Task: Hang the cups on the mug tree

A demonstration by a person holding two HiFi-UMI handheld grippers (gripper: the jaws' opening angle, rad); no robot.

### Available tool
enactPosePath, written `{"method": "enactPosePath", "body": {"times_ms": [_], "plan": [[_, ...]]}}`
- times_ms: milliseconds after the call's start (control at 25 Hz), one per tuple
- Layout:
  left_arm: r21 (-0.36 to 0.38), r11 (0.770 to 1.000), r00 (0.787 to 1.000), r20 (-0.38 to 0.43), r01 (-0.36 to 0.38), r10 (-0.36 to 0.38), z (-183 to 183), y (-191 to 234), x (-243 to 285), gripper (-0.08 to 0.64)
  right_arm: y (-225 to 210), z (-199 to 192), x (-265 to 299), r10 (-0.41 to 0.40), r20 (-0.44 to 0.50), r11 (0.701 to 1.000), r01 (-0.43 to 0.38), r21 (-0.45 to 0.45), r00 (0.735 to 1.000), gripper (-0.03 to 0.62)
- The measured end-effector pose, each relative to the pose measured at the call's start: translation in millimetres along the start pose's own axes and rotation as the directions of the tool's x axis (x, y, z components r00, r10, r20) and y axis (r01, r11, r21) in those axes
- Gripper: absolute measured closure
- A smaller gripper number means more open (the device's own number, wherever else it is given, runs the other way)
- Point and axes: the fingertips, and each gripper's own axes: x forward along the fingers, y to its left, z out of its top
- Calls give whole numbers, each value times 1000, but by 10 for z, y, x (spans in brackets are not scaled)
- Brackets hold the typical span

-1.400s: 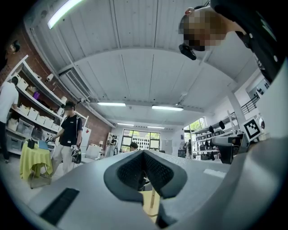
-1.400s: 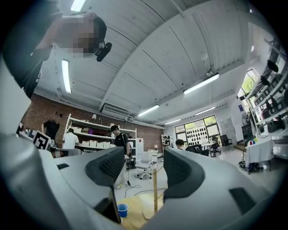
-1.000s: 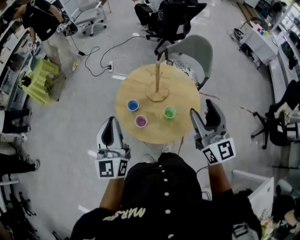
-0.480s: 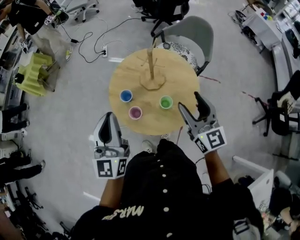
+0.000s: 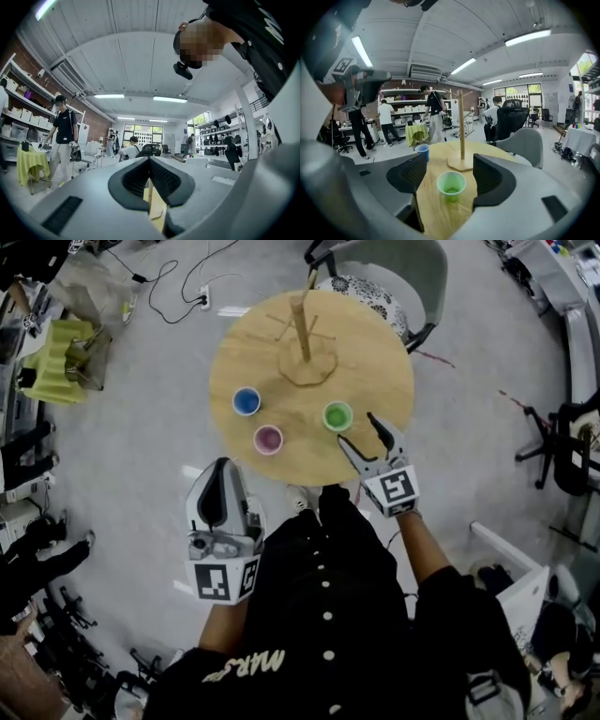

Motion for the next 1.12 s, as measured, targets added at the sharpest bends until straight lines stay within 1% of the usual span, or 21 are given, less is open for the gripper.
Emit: {"method": "enactPosePath", "body": {"times_ms": [160,320,440,560,680,880,920,960,1120], "plan": [[-4,1000,1000,-23,-5,5,-164,-31,143,564,-107,-465,309,13,-61,999,-15,-31,998,289],[-9,1000,998,-58,-16,16,-322,18,172,563,-123,-888,496,18,-138,1000,-20,-13,990,283],[-13,999,997,-75,-29,28,-422,63,212,563,-138,-1128,654,23,-185,999,-29,-32,983,282],[-3,999,995,-83,-47,46,-502,108,223,563,-139,-1312,845,22,-210,998,-33,-49,977,267],[0,998,994,-93,-66,65,-554,152,223,564,-158,-1388,1004,10,-217,998,-23,-59,976,256],[-1,996,990,-107,-89,88,-619,217,216,563,-192,-1388,1156,-15,-217,997,0,-72,976,253],[1,996,990,-106,-92,92,-616,228,209,564,-195,-1371,1172,-19,-210,997,2,-81,978,260],[2,995,990,-104,-96,96,-611,238,203,563,-203,-1345,1180,-24,-202,996,5,-93,979,299],[-1,995,991,-85,-102,101,-537,253,167,563,-229,-1178,1149,-36,-181,991,11,-134,983,307]]}}
